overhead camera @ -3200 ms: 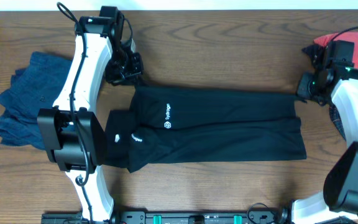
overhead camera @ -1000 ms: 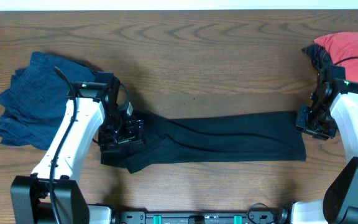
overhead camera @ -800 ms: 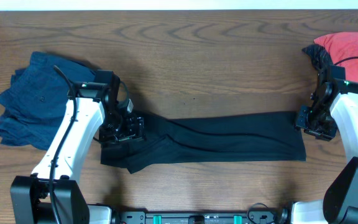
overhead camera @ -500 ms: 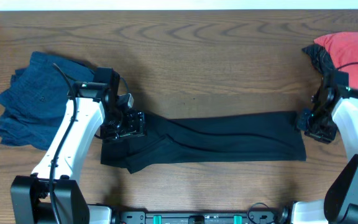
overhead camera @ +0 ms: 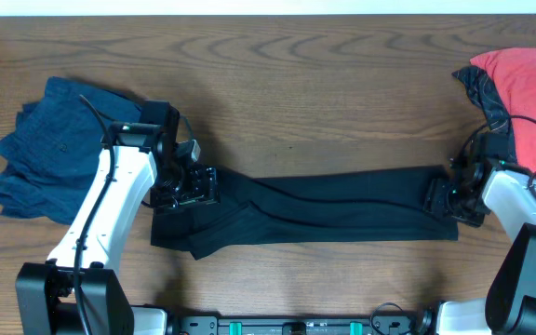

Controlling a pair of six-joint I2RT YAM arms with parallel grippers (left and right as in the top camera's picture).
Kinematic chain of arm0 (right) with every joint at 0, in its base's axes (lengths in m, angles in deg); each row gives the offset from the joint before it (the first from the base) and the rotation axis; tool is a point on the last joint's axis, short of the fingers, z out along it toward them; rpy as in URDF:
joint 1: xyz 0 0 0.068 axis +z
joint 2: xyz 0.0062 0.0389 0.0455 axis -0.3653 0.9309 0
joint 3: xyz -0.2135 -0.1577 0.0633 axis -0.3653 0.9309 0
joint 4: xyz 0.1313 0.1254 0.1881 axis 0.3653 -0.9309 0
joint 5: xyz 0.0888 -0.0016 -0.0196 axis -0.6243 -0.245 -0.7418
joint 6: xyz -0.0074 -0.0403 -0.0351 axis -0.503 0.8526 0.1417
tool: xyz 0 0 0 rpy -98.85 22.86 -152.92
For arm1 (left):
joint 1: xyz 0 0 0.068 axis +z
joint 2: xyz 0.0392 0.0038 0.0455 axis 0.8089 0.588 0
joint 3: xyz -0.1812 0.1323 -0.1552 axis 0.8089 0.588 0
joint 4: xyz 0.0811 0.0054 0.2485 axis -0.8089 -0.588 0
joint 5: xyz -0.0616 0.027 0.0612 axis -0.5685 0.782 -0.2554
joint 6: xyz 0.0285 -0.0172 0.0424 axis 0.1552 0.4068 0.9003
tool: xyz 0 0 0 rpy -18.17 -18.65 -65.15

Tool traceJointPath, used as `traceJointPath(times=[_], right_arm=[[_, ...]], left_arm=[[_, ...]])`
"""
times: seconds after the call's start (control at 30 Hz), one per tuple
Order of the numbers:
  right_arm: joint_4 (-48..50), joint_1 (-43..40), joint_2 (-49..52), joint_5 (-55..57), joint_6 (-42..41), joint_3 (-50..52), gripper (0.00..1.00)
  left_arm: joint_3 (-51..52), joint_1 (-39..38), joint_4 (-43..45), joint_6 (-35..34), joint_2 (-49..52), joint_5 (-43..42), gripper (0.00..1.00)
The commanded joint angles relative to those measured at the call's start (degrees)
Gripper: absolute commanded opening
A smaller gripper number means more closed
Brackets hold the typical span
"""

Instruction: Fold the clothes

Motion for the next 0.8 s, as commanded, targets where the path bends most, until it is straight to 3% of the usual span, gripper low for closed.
traceJointPath(times=[0.0, 0.1, 0.13, 0.2, 0.23, 0.33, 0.57, 0.77], right_arm=[[2.6, -0.2, -0.6, -1.2, 0.3, 2.8, 0.67], [6.0, -0.2, -0.6, -3.7, 0.3, 5.2, 0.60], [6.5, -0.2, -0.6, -3.8, 0.3, 5.5, 0.49], [6.7, -0.2, -0.6, -3.8, 0.3, 5.6, 0.11], [6.8, -0.2, -0.6, -3.8, 0.3, 5.5, 0.01], [6.7, -0.2, -0.6, -1.9, -0.1, 5.0, 0.01], [3.8, -1.9, -2.8, 8.7, -9.9, -1.3, 0.01], [-4.7, -3.7, -3.2, 8.7, -7.6, -13.9, 0.01]], left_arm=[[0.3, 0.1, -0.1, -0.1, -0.2, -0.1, 0.80], [0.3, 0.1, -0.1, -0.1, -0.2, -0.1, 0.80], [0.3, 0.1, -0.1, -0.1, -0.2, -0.1, 0.80], [0.3, 0.1, -0.1, -0.1, -0.2, -0.1, 0.79], [0.3, 0.1, -0.1, -0.1, -0.2, -0.1, 0.80], [0.3, 0.1, -0.1, -0.1, -0.2, -0.1, 0.79], [0.3, 0.1, 0.8, -0.1, -0.2, -0.1, 0.79], [0.3, 0.1, 1.9, -0.4, -0.2, -0.1, 0.80]])
